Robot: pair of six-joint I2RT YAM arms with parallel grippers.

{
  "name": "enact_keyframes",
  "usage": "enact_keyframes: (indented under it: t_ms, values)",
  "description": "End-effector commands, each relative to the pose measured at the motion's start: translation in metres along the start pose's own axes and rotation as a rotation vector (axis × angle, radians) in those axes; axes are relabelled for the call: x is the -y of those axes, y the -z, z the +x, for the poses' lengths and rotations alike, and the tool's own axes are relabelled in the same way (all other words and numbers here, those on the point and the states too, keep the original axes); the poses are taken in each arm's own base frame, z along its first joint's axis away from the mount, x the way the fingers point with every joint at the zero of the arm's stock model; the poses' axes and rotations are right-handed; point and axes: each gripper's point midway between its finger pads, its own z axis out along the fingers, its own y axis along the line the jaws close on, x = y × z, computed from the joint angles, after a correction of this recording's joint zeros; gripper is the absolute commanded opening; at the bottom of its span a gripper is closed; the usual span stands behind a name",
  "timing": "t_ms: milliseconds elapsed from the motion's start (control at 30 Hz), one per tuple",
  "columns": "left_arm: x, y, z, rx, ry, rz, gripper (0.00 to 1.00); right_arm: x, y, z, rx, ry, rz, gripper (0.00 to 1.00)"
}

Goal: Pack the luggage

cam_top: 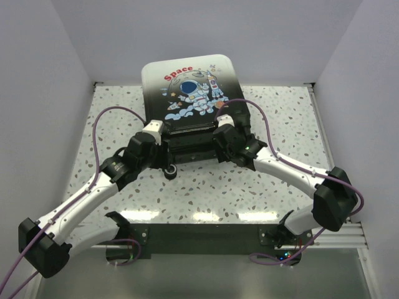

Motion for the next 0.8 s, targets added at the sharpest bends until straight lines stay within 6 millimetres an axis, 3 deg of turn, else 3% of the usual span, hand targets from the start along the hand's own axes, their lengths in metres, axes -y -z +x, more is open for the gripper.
enact_keyframes:
  t_ms: [0, 267, 333, 433, 600, 767]
  values:
    - [0.05, 0.016, -0.047, 0.166, -0.028, 0.238, 0.0, 0.005, -0.01, 0.0, 0.051, -0.018, 0.052, 0.52]
    - [0.039, 0.014, -0.041, 0.152, -0.011, 0.192, 0.0, 0.014, -0.019, 0.013, 0.079, 0.026, 0.08, 0.3]
    - [0.036, 0.013, -0.04, 0.137, 0.01, 0.19, 0.0, 0.014, -0.02, 0.011, 0.114, 0.042, 0.072, 0.14]
    - [0.035, 0.014, -0.04, 0.14, 0.016, 0.196, 0.0, 0.017, -0.017, 0.003, 0.171, 0.062, 0.072, 0.0]
    - [0.043, 0.017, -0.032, 0.106, 0.032, 0.248, 0.0, 0.034, -0.008, -0.017, 0.261, 0.086, 0.093, 0.0]
    - [0.054, 0.024, -0.01, 0.09, -0.02, 0.328, 0.0, 0.061, -0.01, -0.016, 0.259, 0.101, 0.134, 0.0]
